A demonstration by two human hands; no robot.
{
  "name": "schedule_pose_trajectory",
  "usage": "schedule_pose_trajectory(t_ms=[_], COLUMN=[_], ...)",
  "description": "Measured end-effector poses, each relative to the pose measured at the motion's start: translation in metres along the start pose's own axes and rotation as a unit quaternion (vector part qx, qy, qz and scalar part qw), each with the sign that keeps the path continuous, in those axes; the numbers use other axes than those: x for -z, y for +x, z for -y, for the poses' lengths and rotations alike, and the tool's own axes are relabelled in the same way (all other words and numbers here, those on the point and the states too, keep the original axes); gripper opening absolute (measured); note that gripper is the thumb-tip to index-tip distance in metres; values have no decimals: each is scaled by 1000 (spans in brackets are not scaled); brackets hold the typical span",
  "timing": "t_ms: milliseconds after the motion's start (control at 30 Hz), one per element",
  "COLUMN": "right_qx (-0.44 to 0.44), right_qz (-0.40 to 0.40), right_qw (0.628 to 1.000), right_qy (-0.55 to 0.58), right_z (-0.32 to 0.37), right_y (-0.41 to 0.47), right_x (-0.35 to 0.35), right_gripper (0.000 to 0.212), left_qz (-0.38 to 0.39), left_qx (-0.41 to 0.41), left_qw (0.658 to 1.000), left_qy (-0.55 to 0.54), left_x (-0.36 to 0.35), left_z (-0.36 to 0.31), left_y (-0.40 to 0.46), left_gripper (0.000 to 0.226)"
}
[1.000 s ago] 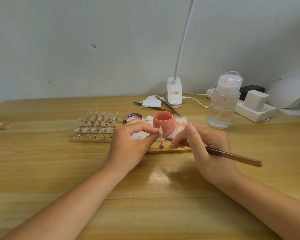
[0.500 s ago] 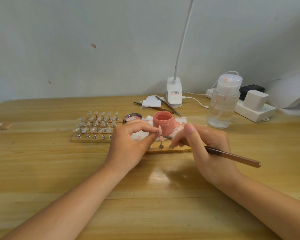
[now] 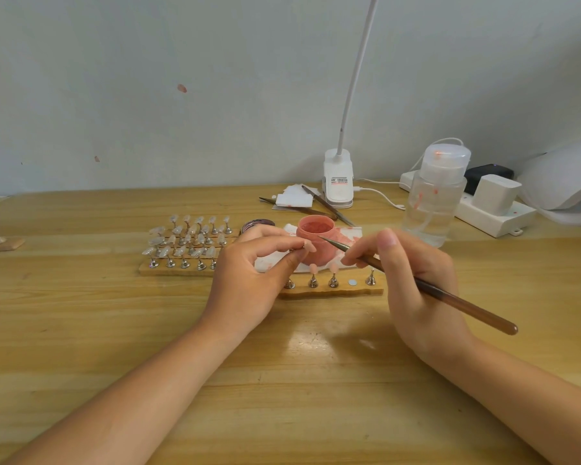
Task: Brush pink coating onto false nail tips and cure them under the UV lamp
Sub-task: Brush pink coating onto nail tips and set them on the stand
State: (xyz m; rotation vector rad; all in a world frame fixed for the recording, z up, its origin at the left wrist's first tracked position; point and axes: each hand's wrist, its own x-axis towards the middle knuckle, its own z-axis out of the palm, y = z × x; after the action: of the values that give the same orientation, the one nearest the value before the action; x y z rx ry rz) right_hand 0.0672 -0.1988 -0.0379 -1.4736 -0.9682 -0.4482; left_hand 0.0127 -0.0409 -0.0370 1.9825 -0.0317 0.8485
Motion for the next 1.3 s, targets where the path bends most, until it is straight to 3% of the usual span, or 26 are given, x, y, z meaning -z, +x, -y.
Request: schedule_pose_trajectory(t_ms=[300, 467, 633, 767, 900, 1300], right_qx=[14, -11, 15, -11, -3, -46], right_qz=[27, 44, 33, 41, 28, 31], right_qw=[998, 999, 997, 999, 998, 998], right_qy=[-55, -26, -67, -34, -53, 25], right_z=[2, 0, 3, 1, 2, 1], right_y=[1, -2, 0, -2, 0, -3], right_x=[-4, -2, -4, -2, -3, -1], right_gripper=[33, 47, 34, 47, 43, 46], left_qz=[6, 0, 1, 0, 4, 7], left_qx=[-15, -17, -27, -30, -40, -23], left_qw=[1000, 1000, 1000, 1000, 999, 999], left_qy=[-12, -12, -4, -6, -5, -25], left_x=[-1, -2, -2, -2, -2, -1], left_z=[2, 3, 5, 5, 5, 1], left_y=[0, 1, 1, 1, 1, 0], left_gripper=[19, 19, 19, 19, 18, 14])
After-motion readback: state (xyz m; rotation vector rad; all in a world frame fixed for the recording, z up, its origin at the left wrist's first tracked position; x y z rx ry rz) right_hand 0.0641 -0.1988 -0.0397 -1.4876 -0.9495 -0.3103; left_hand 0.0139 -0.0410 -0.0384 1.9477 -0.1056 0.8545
